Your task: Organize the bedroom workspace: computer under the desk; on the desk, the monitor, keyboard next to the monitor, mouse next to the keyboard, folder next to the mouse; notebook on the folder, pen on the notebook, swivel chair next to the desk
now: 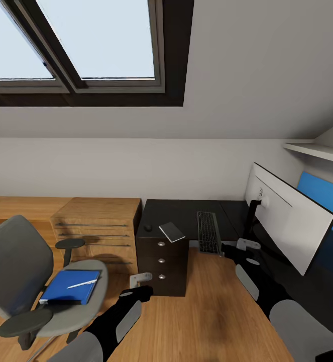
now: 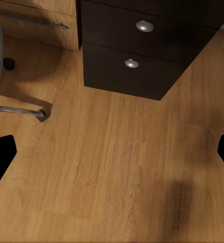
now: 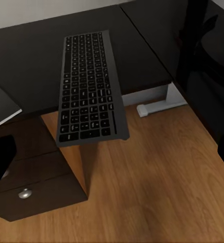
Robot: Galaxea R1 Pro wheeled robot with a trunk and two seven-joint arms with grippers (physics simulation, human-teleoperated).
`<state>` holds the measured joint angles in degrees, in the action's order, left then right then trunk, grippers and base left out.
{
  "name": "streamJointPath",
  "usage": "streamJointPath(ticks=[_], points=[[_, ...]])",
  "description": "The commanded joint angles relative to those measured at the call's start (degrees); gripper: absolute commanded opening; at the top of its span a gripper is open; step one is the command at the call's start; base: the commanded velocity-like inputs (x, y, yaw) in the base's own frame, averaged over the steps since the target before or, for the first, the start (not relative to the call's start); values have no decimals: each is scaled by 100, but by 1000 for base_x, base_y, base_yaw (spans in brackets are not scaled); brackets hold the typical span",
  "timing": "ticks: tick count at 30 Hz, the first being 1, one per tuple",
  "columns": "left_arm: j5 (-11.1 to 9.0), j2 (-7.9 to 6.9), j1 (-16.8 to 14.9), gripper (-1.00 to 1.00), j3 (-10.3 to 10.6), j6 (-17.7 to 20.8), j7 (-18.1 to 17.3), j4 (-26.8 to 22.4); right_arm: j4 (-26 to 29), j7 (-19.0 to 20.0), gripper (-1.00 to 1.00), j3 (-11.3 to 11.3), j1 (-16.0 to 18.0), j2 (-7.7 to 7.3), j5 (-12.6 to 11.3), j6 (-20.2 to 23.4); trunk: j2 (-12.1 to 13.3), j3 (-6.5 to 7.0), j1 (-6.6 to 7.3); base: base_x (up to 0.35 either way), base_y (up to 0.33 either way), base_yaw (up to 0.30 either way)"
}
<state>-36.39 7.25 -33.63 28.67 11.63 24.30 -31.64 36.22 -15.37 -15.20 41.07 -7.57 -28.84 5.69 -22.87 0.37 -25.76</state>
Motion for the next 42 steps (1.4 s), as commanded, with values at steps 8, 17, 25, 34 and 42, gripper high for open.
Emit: streamJointPath(ticks=[8, 17, 25, 34, 42], points=[[-35, -21, -3, 100, 37, 15, 49, -8, 200, -61, 100, -49, -5, 3, -69, 14, -5, -3, -3, 0, 0, 0], [-37, -8, -3, 100, 45, 15, 55, -3, 250, -62, 100, -45, -9, 1, -69, 20, -5, -3, -3, 96, 0, 0], [-37, 4, -3, 100, 51, 15, 57, 25, 246, -71, 100, -44, -11, 1, -69, 12, -5, -3, -3, 310, 0, 0], [-42, 4, -3, 100, 51, 15, 57, 35, 245, -79, 100, -44, -11, 1, -44, 4, -5, -3, -3, 257, -49, 0], [-43, 2, -3, 100, 51, 15, 57, 35, 227, -99, 100, -31, -19, -10, -51, 3, -5, -3, -3, 173, -109, 0]])
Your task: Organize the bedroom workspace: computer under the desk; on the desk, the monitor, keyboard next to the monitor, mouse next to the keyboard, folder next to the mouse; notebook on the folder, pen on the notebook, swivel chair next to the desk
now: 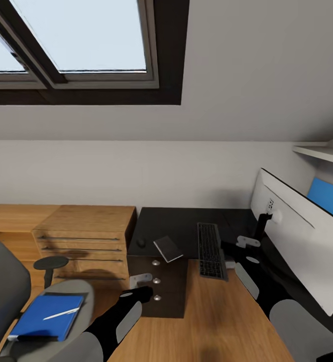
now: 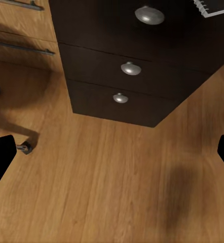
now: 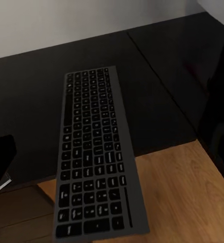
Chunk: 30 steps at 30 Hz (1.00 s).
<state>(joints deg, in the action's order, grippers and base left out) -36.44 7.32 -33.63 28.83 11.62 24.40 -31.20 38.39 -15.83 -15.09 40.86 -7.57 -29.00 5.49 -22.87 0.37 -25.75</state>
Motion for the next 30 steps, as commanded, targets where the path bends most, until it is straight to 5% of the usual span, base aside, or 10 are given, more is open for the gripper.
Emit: streamJointPath(ticks=[1, 11, 30], points=[[-38, -7, -3, 100, 34, 16, 48, -9, 6, -55, 100, -41, 2, -12, -38, 22, -5, -3, -3, 60, -42, 0], [-46, -26, -3, 100, 20, 16, 49, -9, -10, -67, 100, -38, 1, -16, -54, 22, -5, -3, -3, 18, -13, -4], [-46, -37, -3, 100, 2, 16, 48, -9, -33, -139, 100, -30, 1, -24, -61, 22, -5, -3, -3, 0, 0, -245]])
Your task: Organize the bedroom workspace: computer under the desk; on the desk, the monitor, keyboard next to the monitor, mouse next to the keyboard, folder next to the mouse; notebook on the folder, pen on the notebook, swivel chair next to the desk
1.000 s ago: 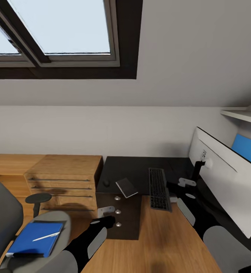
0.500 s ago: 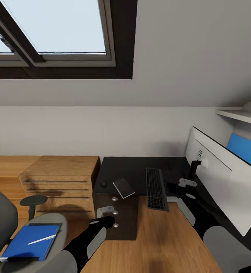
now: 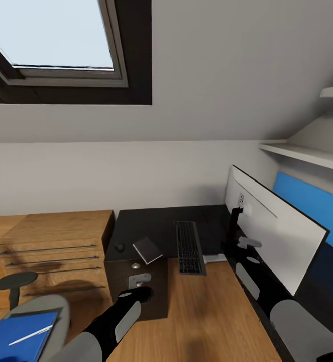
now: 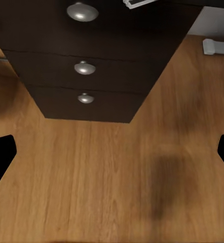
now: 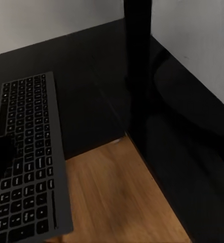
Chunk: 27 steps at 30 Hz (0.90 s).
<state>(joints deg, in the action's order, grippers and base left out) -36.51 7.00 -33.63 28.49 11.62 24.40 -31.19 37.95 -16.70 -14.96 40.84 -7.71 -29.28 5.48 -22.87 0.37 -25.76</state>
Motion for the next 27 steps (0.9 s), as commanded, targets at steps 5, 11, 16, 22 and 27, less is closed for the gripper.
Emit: streamJointPath(ticks=[5, 11, 16, 22, 27], points=[[-33, -10, -3, 100, 34, 16, 45, -10, 10, -57, 100, -42, 2, -9, -34, 23, -5, -3, -3, 0, 0, -263], [-32, -12, -3, 100, 34, 16, 47, -10, 10, -62, 100, -42, 2, -9, -34, 23, -5, -3, -3, 0, 0, -263], [-25, -15, -3, 100, 30, 15, 47, -17, 10, -69, 100, -42, 2, -8, -34, 23, -5, -3, -3, 63, 0, -229], [-24, -15, -3, 100, 26, 14, 48, -18, 10, -70, 100, -42, 2, -10, -34, 23, -5, -3, -3, 284, 0, -46], [-23, -43, -3, 100, 26, 12, 48, -24, 10, -70, 100, -42, 2, -10, -34, 23, -5, -3, -3, 314, 0, -10]])
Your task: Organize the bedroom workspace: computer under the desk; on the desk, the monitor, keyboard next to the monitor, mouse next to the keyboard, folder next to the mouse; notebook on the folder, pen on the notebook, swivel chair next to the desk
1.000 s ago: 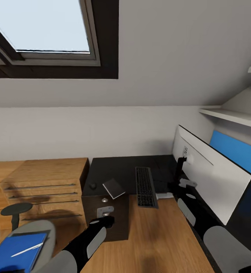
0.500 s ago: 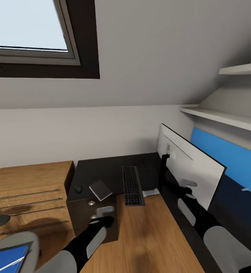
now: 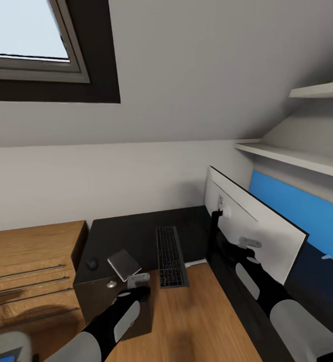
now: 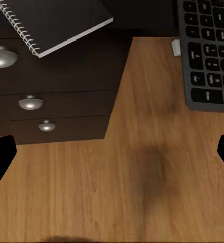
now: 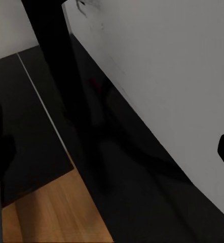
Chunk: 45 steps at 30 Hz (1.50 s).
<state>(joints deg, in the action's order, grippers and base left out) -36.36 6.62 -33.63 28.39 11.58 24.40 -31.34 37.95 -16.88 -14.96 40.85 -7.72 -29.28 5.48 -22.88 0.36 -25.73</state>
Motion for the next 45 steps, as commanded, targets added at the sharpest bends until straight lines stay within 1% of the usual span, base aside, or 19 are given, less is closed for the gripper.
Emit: streamJointPath(ticks=[1, 5, 14, 20, 27, 35, 45], points=[[-38, -17, -3, 100, 36, 17, 47, -10, 9, -53, 100, -42, 2, -8, -34, 24, -4, -3, -6, 320, 0, -3], [-38, -31, -3, 100, 36, 19, 47, -11, 5, -53, 100, -42, 2, -3, -34, 24, -4, -3, -6, 260, 0, -2], [-38, -47, -3, 100, 30, 20, 47, -14, 2, -53, 100, -42, 2, -1, -34, 24, -4, -2, -6, 31, 0, -23], [-40, -70, -3, 100, 27, 14, 47, -30, 2, -53, 100, -42, 2, -1, -34, 24, -4, 6, -6, 3, 0, -188], [-88, -130, -3, 100, 28, 11, 47, -71, 2, -53, 100, -42, 2, -1, -34, 24, -4, 14, -6, 0, 0, -250], [-98, -135, -3, 100, 40, 11, 47, -73, 2, -53, 100, -42, 2, -1, -34, 24, -4, 4, -6, 0, 0, -241], [-99, -135, -3, 100, 39, 18, 47, -74, 2, -56, 100, -43, 2, -1, -34, 24, -4, 1, -6, 115, 0, -32]])
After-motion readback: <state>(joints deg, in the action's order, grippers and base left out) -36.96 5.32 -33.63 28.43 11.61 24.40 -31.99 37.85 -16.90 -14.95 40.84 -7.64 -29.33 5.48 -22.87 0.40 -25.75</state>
